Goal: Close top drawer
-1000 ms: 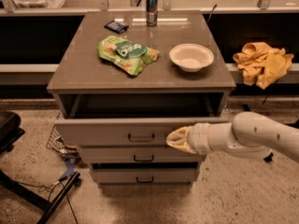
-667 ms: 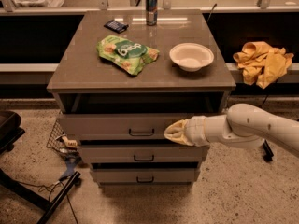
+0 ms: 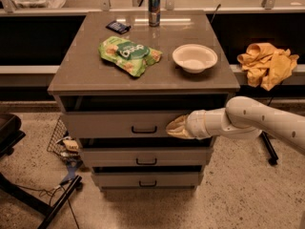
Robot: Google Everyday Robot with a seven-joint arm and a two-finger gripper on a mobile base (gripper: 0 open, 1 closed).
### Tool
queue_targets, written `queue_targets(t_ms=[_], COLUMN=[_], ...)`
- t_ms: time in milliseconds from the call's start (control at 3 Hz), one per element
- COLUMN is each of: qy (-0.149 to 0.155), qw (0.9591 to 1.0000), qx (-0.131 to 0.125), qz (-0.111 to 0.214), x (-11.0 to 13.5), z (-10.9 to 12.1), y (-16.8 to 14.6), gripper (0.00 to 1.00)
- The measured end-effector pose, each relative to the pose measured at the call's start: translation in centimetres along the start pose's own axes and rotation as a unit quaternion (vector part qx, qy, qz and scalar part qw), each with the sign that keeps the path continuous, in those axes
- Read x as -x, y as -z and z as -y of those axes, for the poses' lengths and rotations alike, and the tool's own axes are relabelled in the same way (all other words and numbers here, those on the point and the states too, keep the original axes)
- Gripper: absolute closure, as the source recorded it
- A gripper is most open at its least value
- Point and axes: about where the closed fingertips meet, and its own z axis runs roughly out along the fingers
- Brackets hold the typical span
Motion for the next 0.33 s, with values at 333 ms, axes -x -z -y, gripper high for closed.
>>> queue_targets(t_ms=[333], qy=[0.000], qw=[1.0000], qx=[0.000], qz=[0.000], x=[0.08], z=[-0.65], y=[0.26], gripper=[1.00])
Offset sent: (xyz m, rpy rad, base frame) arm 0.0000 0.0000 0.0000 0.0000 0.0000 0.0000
